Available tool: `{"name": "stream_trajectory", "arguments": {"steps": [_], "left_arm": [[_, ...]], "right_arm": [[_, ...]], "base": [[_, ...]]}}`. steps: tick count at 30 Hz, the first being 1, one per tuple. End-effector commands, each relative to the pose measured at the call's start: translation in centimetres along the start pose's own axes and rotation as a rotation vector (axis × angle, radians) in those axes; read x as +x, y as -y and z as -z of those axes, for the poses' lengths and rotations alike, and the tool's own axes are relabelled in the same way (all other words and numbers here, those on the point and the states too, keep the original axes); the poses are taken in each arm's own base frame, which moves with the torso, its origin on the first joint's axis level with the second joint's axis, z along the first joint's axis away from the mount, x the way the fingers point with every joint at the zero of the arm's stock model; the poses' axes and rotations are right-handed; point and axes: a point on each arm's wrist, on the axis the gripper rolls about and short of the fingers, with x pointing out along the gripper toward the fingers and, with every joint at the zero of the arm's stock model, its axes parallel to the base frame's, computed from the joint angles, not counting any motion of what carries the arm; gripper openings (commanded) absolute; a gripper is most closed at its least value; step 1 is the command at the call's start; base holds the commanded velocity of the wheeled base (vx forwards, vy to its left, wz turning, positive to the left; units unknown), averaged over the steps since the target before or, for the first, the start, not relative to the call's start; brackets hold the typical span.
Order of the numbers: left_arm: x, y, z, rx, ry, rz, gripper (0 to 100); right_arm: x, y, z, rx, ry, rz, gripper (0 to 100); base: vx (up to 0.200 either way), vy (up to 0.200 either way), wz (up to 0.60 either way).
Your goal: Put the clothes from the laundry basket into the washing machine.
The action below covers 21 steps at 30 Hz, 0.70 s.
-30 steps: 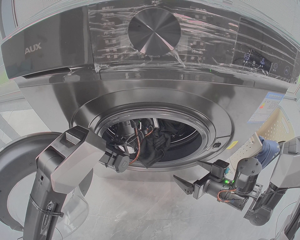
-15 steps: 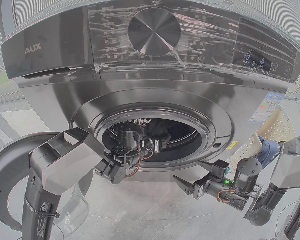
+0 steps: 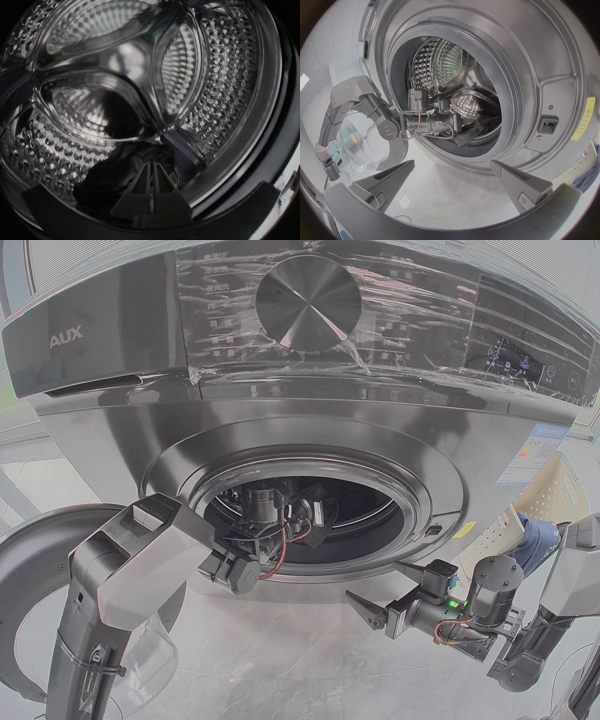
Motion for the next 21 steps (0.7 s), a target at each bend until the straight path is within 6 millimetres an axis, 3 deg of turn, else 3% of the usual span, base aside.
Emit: {"name": "stream_trajectory", "arguments": {"steps": [1,8,14,15,21], "left_arm": [[1.9,-0.6,-1.8,-0.01,0.126,-0.051,0],[4.1,-1.1,-3.9,-0.046,0.297,-0.101,0],[4.3,-1.1,-3.1,-0.045,0.278,-0.107,0],[4.2,-1.1,-2.7,-0.044,0.261,-0.108,100],[2.7,-0.9,-1.5,-0.035,0.153,-0.112,100]], "right_arm": [[0.0,-0.1,0.1,0.0,-0.002,-0.002,100],[0.0,-0.1,0.1,0.0,-0.002,-0.002,100],[0.0,-0.1,0.1,0.0,-0.002,-0.002,100],[0.0,-0.1,0.1,0.0,-0.003,-0.002,100],[0.0,-0.2,0.1,-0.001,-0.005,-0.005,100]], "base": [[0.0,0.0,0.0],[0.0,0.0,0.0],[0.0,0.0,0.0],[0.0,0.0,0.0],[0.0,0.0,0.0]]}}
